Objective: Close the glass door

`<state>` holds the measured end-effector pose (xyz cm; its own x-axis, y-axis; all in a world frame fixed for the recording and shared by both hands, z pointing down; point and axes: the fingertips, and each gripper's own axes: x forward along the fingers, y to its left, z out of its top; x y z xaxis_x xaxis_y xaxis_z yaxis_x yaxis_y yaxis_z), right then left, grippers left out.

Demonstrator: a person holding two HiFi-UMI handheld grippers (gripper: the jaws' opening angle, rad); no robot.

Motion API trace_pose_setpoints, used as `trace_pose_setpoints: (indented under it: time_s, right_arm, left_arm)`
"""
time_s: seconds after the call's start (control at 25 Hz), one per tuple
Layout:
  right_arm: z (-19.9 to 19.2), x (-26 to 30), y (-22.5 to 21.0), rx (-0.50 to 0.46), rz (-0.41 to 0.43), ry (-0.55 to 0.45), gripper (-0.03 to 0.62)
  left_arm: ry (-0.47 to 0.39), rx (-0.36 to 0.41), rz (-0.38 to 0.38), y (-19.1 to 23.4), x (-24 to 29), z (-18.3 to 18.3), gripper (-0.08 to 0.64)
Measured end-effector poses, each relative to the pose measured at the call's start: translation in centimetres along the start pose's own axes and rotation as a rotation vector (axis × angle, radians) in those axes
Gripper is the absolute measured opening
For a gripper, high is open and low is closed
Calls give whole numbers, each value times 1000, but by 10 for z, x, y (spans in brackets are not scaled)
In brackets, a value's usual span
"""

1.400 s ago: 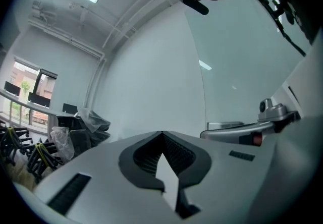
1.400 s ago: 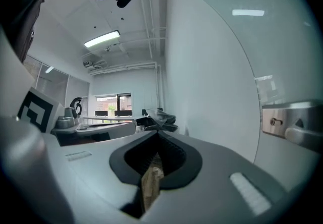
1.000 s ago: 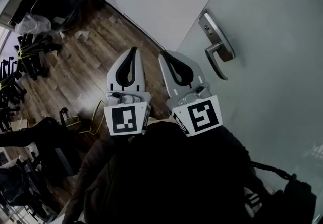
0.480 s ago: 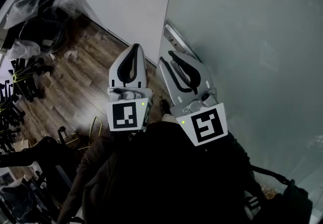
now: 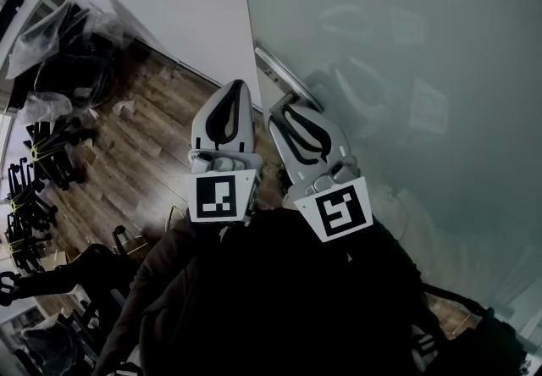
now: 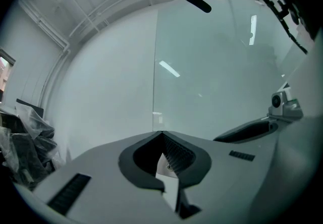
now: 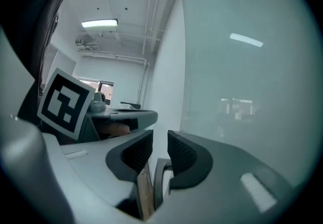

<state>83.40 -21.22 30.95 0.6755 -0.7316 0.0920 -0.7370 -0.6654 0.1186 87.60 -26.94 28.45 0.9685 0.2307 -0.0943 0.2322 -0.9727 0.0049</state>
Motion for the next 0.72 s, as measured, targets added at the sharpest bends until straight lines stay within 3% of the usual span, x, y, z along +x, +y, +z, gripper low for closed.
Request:
trace_pose_setpoints:
  time_s: [0.2,0.36,0.6,0.72]
  right_arm:
    - [-44,1,-9,46,-33,78,61]
    - [-44,2,-7,56,-35,46,63]
    - [-52,3,-3,56,16,91,63]
    - [-58,2,-1,72,12,111,66]
  left_arm:
    - [22,-5,8,2,0,-10,-3]
    - [37,-11,-13,-5,-2,-16,-3]
    - [51,-3,-19,0,-6,-23,-3]
    - [18,-2,-19,4,-6,-15,-3]
